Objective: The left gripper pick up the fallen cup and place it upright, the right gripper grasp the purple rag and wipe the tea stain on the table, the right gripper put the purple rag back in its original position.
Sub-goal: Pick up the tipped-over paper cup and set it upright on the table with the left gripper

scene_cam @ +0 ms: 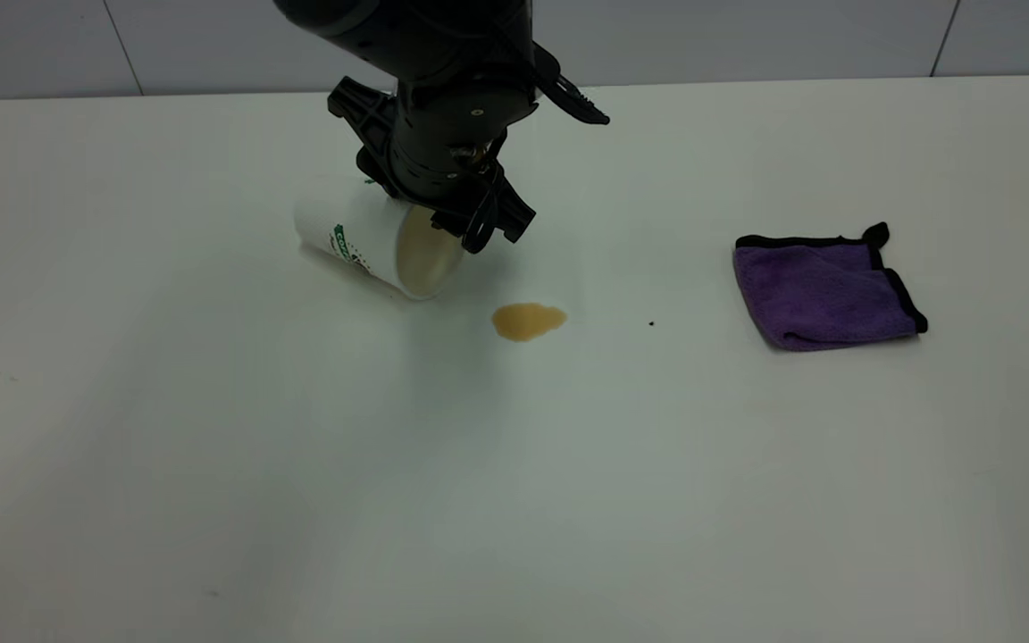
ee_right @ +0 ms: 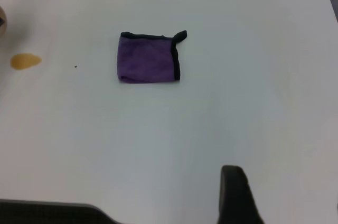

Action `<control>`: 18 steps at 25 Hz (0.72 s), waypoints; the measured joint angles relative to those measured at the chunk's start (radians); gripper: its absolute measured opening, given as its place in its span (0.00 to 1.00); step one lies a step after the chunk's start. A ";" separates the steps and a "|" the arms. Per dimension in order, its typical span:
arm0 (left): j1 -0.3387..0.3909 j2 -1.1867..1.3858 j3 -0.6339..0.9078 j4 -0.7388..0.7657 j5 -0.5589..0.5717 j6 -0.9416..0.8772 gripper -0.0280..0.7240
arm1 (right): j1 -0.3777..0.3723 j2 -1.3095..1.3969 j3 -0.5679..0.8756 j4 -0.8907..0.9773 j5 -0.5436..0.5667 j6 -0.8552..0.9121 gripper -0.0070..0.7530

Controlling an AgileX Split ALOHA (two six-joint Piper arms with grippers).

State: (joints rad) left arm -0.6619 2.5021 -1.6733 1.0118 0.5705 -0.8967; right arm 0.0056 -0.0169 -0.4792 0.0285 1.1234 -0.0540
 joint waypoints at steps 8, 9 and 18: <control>0.000 0.017 -0.001 0.105 0.040 -0.105 0.61 | 0.000 0.000 0.000 0.000 0.000 0.000 0.65; 0.000 0.017 -0.001 0.112 0.047 -0.114 0.61 | 0.000 0.000 0.000 0.000 0.000 0.000 0.65; 0.000 0.042 -0.001 0.141 0.092 -0.123 0.61 | 0.000 0.000 0.000 0.000 0.000 0.000 0.65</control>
State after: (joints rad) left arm -0.6619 2.5437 -1.6744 1.1531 0.6626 -1.0201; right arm 0.0056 -0.0169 -0.4792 0.0285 1.1234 -0.0540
